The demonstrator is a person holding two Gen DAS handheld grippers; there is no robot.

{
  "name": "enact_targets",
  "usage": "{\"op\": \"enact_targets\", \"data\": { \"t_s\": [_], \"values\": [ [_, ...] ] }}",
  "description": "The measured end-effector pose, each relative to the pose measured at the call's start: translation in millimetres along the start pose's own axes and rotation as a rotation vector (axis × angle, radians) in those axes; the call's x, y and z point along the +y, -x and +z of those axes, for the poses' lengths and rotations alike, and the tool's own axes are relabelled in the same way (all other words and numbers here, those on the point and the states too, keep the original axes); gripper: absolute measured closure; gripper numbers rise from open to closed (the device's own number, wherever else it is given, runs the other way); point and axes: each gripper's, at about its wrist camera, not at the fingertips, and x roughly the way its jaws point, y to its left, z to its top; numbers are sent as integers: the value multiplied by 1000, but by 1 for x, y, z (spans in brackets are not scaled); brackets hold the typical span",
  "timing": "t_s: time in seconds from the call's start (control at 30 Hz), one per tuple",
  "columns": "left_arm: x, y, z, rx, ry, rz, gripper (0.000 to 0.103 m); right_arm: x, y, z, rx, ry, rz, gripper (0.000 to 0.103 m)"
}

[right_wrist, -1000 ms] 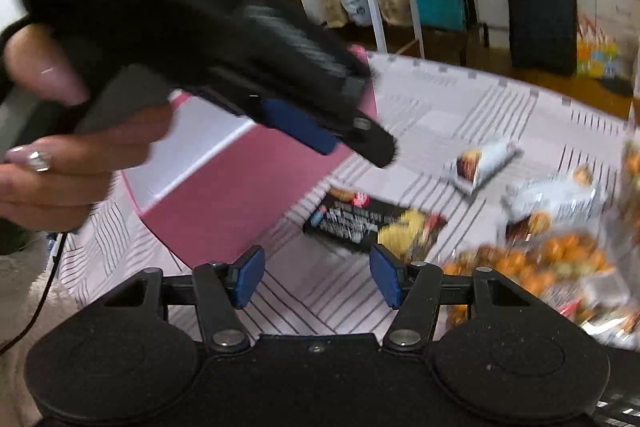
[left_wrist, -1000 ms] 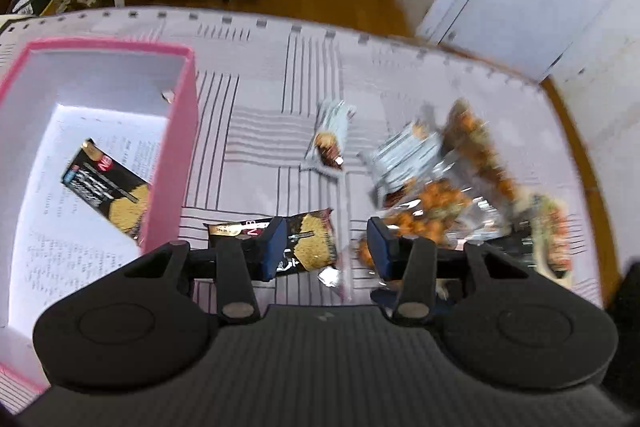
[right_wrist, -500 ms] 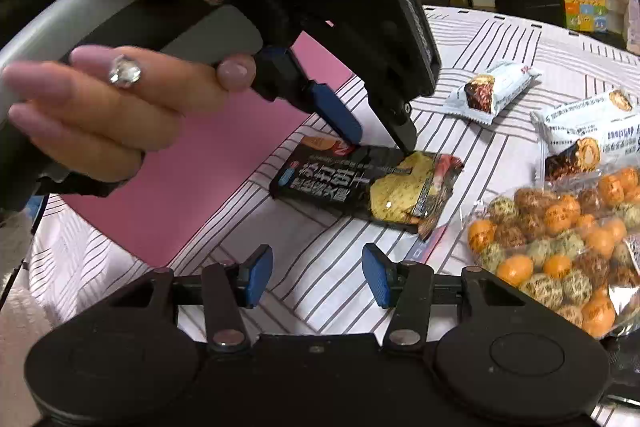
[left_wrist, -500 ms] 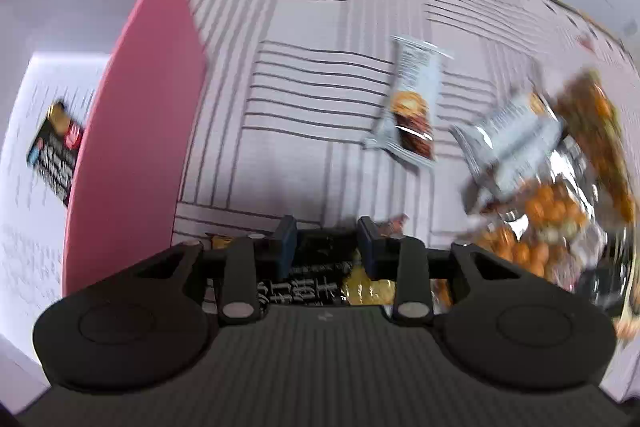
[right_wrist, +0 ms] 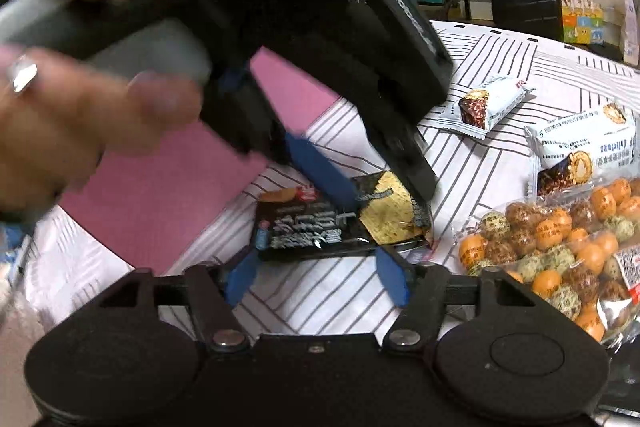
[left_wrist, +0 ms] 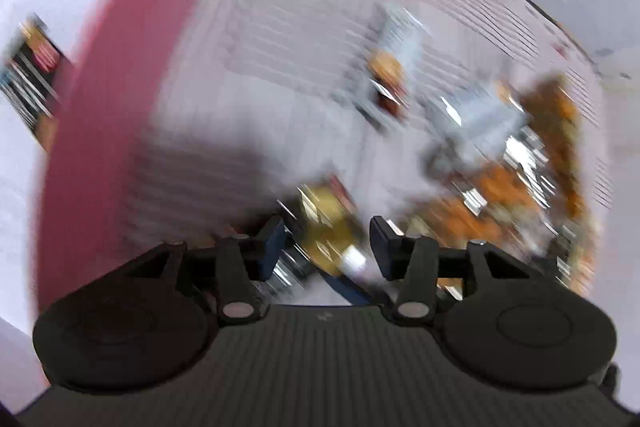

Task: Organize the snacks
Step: 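Move the left tool to the second black cracker pack, then close the left tool on the second cracker pack and lift it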

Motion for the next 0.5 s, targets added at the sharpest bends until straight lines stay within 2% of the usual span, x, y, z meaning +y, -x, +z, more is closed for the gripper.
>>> {"op": "enact_targets", "data": {
  "t_s": [0.07, 0.13, 0.2, 0.37, 0.43, 0.5],
  "values": [
    [-1, -3, -8, 19, 11, -37, 57, 2, 2, -1, -5, -7, 1, 23],
    [-4, -1, -16, -19, -15, -18, 58, 6, 2, -3, 3, 14, -19, 23],
    [-10, 4, -19, -73, -80, 39, 59, 9, 3, -6, 6, 31, -30, 23],
    [-21, 13, -11, -201, -248, 245, 59, 12, 5, -13, 4, 16, -21, 23],
    [-19, 7, -6, -196, -273, 298, 59, 12, 3, -16, 2, 2, -19, 22],
    [-14, -2, -1, -162, -248, 304, 60, 12, 2, -19, -10, -2, -16, 22]
  ]
}}
